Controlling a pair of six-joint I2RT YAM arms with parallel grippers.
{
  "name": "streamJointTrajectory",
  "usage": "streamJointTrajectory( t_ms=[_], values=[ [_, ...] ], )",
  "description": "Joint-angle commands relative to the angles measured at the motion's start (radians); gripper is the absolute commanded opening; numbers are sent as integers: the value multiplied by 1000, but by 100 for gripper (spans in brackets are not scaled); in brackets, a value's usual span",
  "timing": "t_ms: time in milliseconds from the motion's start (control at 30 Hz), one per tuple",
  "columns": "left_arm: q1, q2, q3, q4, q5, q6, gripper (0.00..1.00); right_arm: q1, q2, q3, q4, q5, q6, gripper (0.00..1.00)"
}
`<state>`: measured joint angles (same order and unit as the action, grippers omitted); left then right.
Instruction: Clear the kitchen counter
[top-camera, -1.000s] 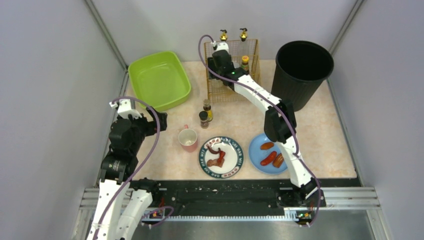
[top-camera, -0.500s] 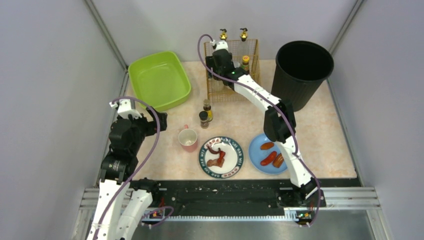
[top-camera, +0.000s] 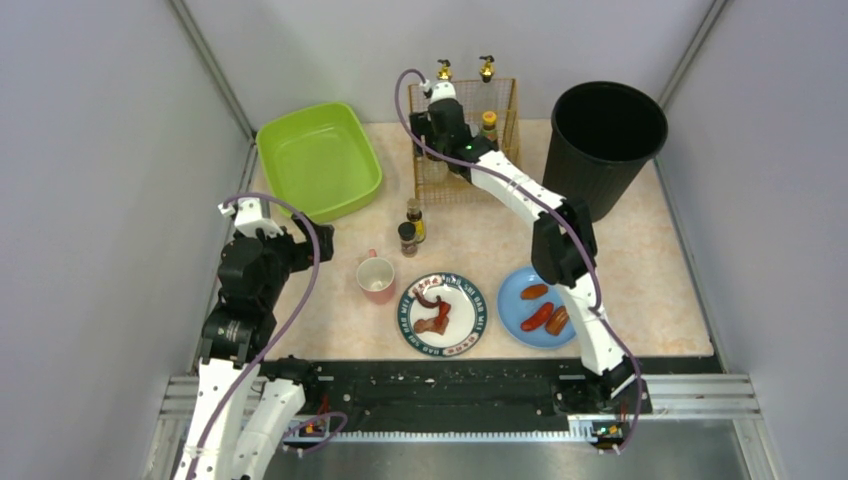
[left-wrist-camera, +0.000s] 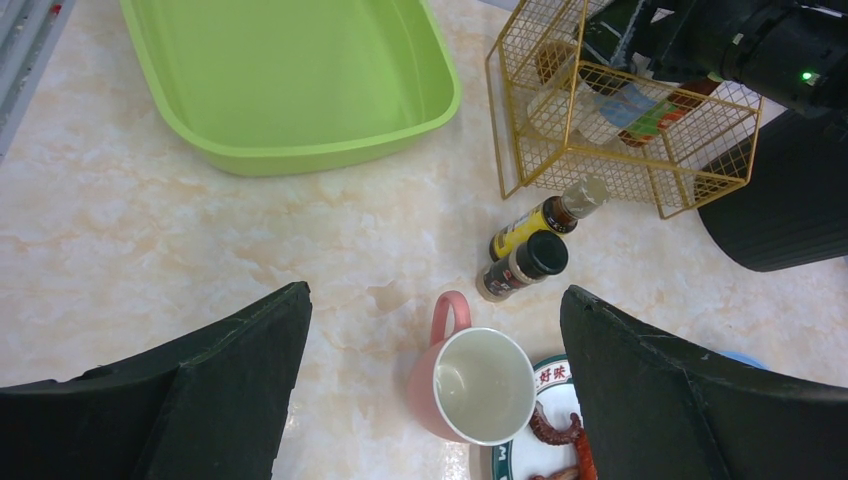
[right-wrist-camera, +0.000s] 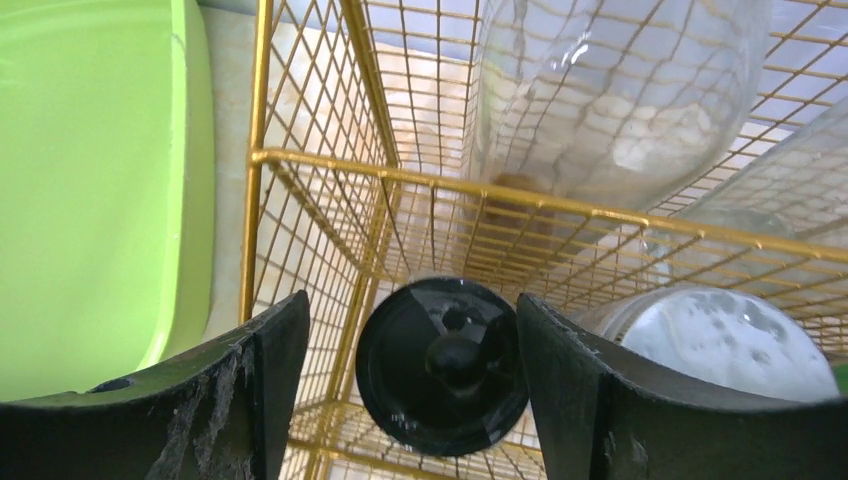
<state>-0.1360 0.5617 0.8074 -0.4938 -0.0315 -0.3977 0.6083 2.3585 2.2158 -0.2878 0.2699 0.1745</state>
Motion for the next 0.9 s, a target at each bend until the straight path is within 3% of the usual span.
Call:
streamJointTrajectory(
  t_ms=[0,367,600,633,667,867],
  values=[
    [7,9,3,25,-3,8,99,16,-161,-81,125,-10,-52,75],
    [7,10,2,24,-8,8,99,119,-384,-207,181,172,-202,76],
    [7,-2,3,21,-24,14,99,187,-599,-415,201,171,-233,78],
    [7,-73,2,22,-24,14,99,200,-625,-443,195,177,-239,78],
    [7,-13,3,23,-25,15,99,211,-649,-467,186,185,-243,78],
    [7,-3,2,23,-16,10,99,260,-811,-659,129,191,-212,79]
  ],
)
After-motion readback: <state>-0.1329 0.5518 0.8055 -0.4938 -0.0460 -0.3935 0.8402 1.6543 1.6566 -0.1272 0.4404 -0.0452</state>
